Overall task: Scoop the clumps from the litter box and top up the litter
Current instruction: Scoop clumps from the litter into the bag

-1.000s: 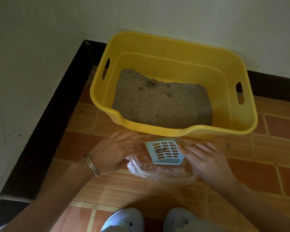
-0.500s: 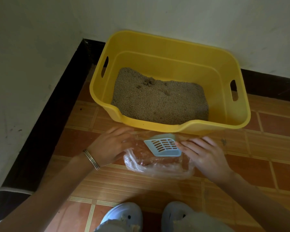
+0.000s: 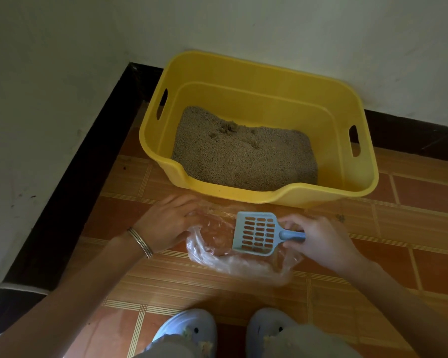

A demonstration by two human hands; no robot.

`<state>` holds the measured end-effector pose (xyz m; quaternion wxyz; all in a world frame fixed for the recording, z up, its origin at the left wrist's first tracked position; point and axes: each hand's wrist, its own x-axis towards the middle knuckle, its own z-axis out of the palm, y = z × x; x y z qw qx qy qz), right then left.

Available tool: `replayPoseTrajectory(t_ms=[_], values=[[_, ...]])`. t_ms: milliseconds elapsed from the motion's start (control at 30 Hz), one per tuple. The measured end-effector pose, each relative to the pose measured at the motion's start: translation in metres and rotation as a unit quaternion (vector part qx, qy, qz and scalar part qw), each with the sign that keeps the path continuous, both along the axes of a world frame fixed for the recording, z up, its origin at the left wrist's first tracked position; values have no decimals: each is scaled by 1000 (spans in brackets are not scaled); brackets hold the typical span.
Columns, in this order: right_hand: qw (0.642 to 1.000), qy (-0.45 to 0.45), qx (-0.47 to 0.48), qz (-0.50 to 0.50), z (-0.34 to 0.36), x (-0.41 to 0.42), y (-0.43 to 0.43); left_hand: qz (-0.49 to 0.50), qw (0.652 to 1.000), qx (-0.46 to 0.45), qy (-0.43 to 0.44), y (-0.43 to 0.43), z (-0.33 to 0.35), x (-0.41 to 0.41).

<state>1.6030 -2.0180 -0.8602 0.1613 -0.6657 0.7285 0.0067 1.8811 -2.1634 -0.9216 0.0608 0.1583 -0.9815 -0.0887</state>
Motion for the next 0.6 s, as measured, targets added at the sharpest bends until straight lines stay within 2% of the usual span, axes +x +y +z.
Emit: replayPoseTrajectory(t_ms=[67,167,233,367,467,533,600], values=[[993,-98,40,-46,4,-6,2,5,1000,1,-2,0,0,-1],[956,-265,8,-125,12,-14,6,8,1000,-3,10,1,1,-2],[928,-335,-20,-159,15,-15,10,10,1000,3,21,2,-1,-3],[924,-335,-86,-167,17,-7,14,18,1000,4,14,3,-6,-4],[955,-259,-113,-87,18,5,13,19,1000,9,8,5,-7,-5],[964,-219,-151,-32,17,12,9,18,1000,6,4,5,-8,-6],[965,-210,-156,-22,15,15,5,21,1000,6,-1,5,-9,-7]])
